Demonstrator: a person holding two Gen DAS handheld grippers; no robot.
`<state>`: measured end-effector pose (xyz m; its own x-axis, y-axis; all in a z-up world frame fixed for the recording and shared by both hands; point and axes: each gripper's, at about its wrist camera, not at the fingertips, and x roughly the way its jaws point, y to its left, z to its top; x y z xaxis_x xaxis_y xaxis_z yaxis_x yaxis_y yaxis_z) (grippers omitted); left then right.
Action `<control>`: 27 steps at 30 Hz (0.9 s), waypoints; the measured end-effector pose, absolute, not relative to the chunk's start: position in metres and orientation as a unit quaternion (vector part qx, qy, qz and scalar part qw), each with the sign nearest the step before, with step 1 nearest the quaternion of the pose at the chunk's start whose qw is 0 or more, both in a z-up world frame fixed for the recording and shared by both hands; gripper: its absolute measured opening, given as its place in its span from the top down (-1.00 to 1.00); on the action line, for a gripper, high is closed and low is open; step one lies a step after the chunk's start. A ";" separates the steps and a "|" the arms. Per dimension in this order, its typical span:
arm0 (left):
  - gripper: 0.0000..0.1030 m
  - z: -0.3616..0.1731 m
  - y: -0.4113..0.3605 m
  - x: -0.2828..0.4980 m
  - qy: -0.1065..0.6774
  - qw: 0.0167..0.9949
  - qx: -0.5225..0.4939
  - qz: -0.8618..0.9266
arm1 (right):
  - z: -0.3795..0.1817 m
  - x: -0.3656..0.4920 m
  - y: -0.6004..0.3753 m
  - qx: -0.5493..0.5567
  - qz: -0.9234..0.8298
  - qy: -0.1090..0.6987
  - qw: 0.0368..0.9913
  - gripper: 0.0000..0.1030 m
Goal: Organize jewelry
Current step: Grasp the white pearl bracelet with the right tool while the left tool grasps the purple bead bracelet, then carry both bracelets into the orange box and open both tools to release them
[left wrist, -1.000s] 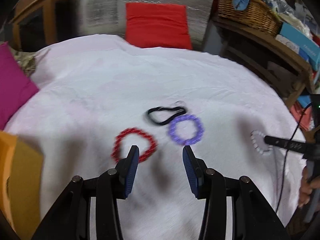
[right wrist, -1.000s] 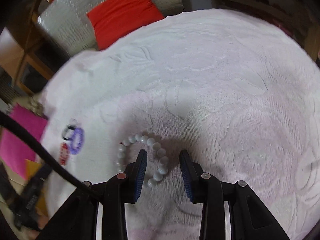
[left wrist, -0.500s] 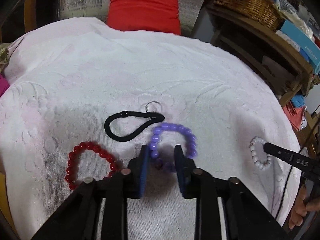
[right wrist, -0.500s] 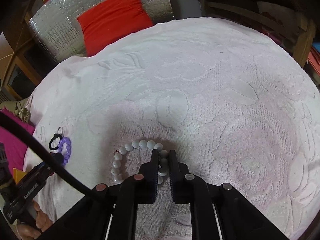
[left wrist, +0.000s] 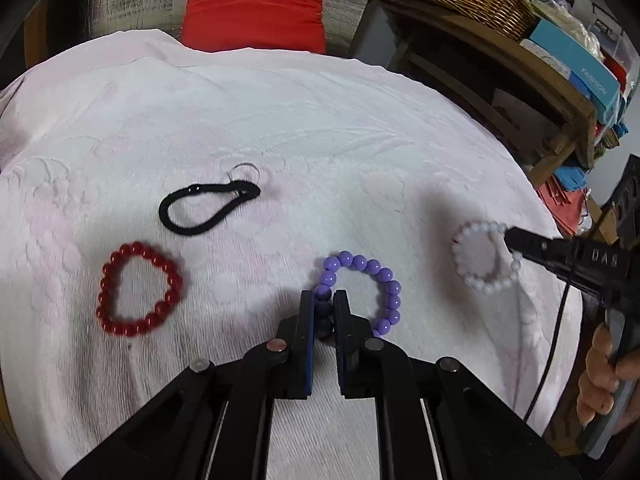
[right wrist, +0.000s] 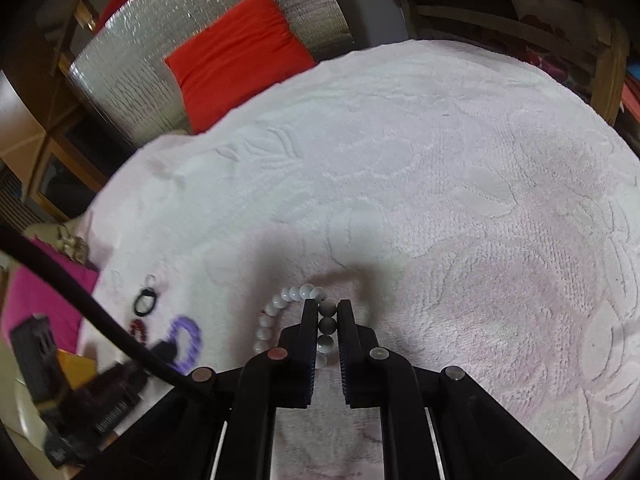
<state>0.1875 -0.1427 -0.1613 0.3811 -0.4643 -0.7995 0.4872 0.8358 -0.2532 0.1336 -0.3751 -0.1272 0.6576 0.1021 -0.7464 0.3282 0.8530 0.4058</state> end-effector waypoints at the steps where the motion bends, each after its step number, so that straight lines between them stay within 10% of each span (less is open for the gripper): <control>1: 0.82 -0.159 -0.141 0.184 0.475 0.832 0.010 -0.287 | -0.126 0.133 -0.375 0.270 -0.060 0.406 0.871 0.79; 27: 0.82 -0.095 -0.069 0.145 0.409 0.869 -0.002 -0.278 | -0.092 0.123 -0.342 0.350 0.064 0.327 0.876 0.79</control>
<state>0.1446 -0.0689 -0.0950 0.5114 -0.4852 -0.7093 0.4812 0.8455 -0.2314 0.1235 -0.3415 -0.0918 0.7787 0.3403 -0.5272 0.1175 0.7463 0.6552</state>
